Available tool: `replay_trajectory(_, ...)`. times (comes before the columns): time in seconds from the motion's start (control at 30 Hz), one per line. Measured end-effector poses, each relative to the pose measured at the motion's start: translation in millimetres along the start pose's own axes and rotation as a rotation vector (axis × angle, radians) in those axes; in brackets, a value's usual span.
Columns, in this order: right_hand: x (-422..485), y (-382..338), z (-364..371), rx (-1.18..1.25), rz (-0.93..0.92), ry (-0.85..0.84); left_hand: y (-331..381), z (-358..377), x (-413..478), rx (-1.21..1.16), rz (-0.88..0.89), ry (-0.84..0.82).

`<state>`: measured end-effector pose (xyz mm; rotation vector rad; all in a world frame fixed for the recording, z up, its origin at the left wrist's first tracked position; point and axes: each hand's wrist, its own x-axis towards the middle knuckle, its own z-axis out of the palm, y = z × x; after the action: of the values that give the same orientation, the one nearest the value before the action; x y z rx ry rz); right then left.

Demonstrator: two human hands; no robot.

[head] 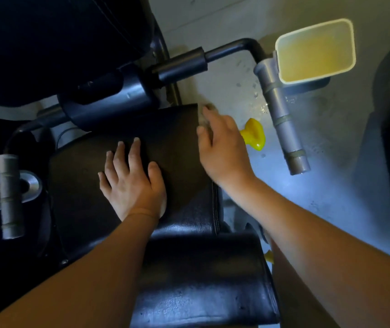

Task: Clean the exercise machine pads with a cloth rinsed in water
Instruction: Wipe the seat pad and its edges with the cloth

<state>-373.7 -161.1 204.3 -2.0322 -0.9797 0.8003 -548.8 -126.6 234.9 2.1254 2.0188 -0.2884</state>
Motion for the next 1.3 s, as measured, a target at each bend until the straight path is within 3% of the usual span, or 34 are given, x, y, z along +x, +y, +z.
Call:
replay_trajectory(0.17,-64,8,-15,-0.048,0.018,0.034,0,-1,0,0.006,0.002,-0.010)
replay_trajectory(0.37,12,7,-6,0.100,0.066,-0.078,0,1,0,-0.004,0.006,0.007)
replay_trajectory(0.6,-38,9,-22,0.123,0.129,-0.145,2,-2,-2,-0.013,0.011,-0.004)
replay_trajectory(0.83,18,12,-22,0.143,0.108,-0.214,3,-6,-5,-0.039,0.021,-0.012)
replay_trajectory(1.03,-42,15,-34,0.133,0.063,-0.183,5,-6,-4,-0.034,0.007,-0.021)
replay_trajectory(1.3,-132,-6,-44,-0.035,0.219,-0.237,5,-6,-5,-0.044,0.023,-0.026)
